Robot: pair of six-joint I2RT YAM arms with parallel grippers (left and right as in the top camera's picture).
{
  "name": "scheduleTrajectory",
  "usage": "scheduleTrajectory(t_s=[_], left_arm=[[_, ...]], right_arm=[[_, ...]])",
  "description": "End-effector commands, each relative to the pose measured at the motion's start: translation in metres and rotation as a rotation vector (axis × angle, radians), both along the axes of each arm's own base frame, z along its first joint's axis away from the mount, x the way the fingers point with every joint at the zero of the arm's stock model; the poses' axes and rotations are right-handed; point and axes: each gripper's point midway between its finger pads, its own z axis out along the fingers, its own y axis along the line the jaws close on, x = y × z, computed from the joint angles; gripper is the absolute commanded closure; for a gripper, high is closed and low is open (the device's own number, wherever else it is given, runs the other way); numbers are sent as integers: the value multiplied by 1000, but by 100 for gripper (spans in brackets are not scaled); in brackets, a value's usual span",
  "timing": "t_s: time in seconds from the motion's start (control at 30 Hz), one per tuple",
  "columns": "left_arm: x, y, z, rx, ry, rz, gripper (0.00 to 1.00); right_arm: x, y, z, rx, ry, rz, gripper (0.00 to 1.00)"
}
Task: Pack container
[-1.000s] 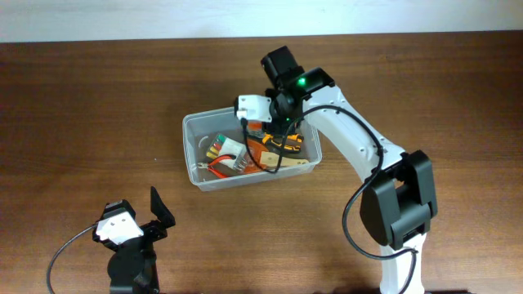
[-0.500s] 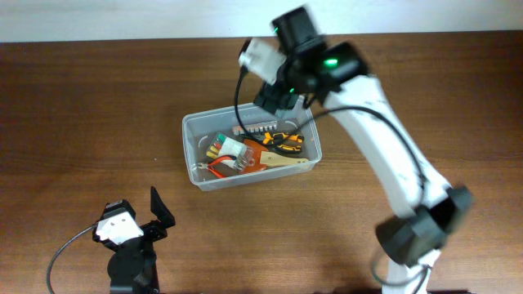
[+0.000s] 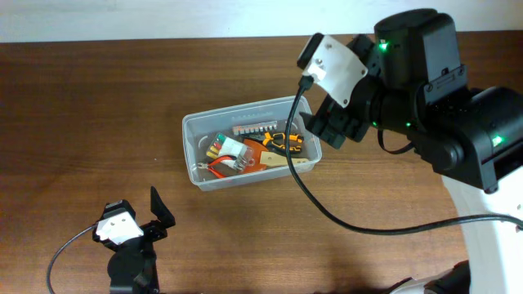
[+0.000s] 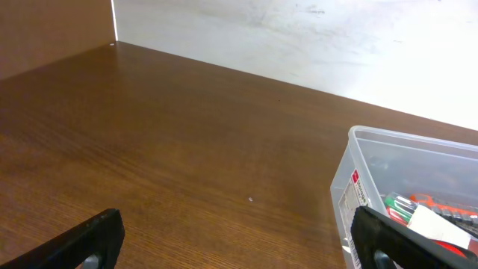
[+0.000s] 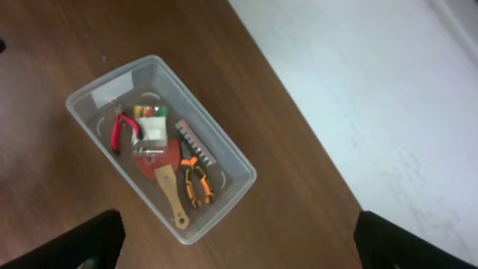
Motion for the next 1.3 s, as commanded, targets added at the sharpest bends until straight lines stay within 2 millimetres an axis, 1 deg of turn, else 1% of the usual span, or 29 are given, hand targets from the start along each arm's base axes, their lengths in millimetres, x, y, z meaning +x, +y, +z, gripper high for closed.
scheduleTrajectory(t_s=[0.0,0.13,0.37,0.47,0.53,0.6,0.67,0.73,0.8,0.83,0.93,1.03,1.07,1.1,1.13,1.17,1.27], left_arm=[[0,0,-1,9,2,-1,1],[0,0,-1,9,2,-1,1],[0,0,-1,9,2,-1,1],[0,0,-1,9,2,-1,1],[0,0,-1,9,2,-1,1],[0,0,-1,9,2,-1,1],[0,0,-1,9,2,-2,1],[0,0,-1,9,2,-1,1],[0,0,-1,9,2,-1,1],[0,0,-1,9,2,-1,1],[0,0,-1,9,2,-1,1],[0,0,-1,9,2,-2,1],[0,0,-1,9,2,-1,1],[0,0,-1,9,2,-1,1],[0,0,-1,9,2,-1,1],[0,0,-1,9,2,-1,1],[0,0,-1,9,2,-1,1]], right_arm=[[3,3,-6,13,28,-1,1],[9,-10,-9,-44,15,-64,1],[5,-16,-12,-59,28,-76,1],[-4,-24,1,-45,-12,-77,1],[-17,-35,12,-17,-42,-88,1],[-25,-42,18,14,-73,-91,1],[-30,-50,21,56,-115,-99,1],[-34,-56,17,93,-151,-105,1],[-41,-61,5,127,-175,-101,1],[-46,-64,-6,141,-187,-101,1],[-60,-77,-50,152,-208,-126,1],[-73,-86,-96,155,-228,-148,1],[-83,-92,-129,153,-228,-163,1],[-88,-95,-144,151,-224,-170,1],[-98,-100,-175,145,-213,-185,1],[-102,-103,-190,144,-210,-194,1],[-112,-108,-224,150,-206,-215,1]])
